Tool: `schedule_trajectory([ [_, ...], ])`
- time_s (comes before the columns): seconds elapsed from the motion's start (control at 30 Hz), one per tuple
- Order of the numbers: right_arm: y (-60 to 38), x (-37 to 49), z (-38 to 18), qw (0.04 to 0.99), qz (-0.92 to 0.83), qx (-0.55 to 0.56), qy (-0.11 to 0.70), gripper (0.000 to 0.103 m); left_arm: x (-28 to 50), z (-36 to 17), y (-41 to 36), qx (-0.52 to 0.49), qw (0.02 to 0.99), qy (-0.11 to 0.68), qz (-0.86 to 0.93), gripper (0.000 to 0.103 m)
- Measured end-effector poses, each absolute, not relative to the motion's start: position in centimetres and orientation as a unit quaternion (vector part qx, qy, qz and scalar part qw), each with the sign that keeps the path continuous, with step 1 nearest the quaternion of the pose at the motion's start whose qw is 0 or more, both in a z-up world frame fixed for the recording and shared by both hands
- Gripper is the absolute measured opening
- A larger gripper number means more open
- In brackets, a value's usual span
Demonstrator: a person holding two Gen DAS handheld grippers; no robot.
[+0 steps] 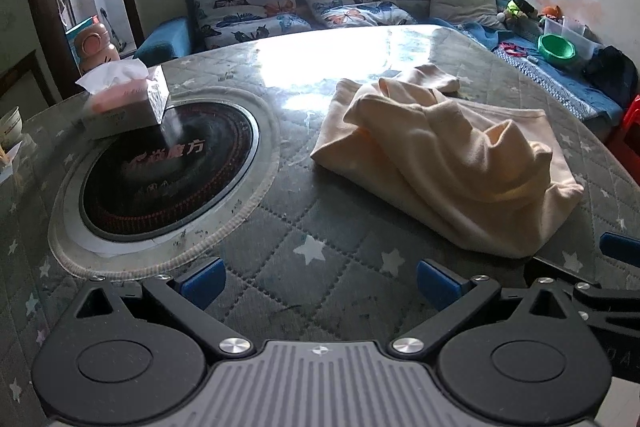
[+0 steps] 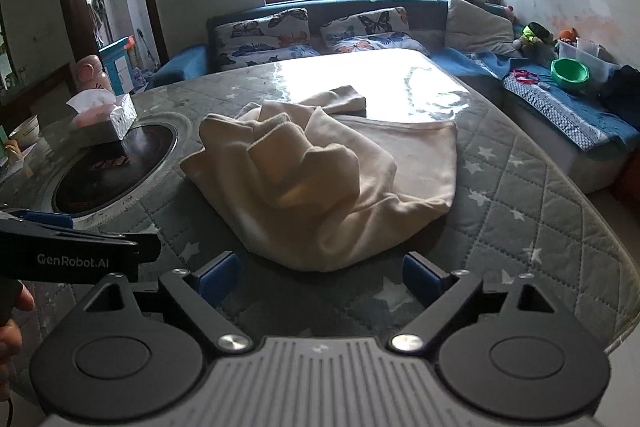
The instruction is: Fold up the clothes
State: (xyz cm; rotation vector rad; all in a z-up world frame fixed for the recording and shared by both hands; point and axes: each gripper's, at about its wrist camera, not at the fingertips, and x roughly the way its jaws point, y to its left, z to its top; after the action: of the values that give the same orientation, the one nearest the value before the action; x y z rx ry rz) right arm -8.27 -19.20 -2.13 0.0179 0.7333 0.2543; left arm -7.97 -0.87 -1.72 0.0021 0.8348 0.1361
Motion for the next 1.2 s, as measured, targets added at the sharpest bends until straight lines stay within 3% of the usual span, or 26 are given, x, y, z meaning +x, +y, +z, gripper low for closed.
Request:
schedule_trajectory([
  [1.2, -19.8, -7.3, -3.2, 0.92, 0.119, 0.018, 0.373, 0.096, -7.0, -3.2, -1.9, 0.014, 0.902, 0.428, 0.061, 0.103],
])
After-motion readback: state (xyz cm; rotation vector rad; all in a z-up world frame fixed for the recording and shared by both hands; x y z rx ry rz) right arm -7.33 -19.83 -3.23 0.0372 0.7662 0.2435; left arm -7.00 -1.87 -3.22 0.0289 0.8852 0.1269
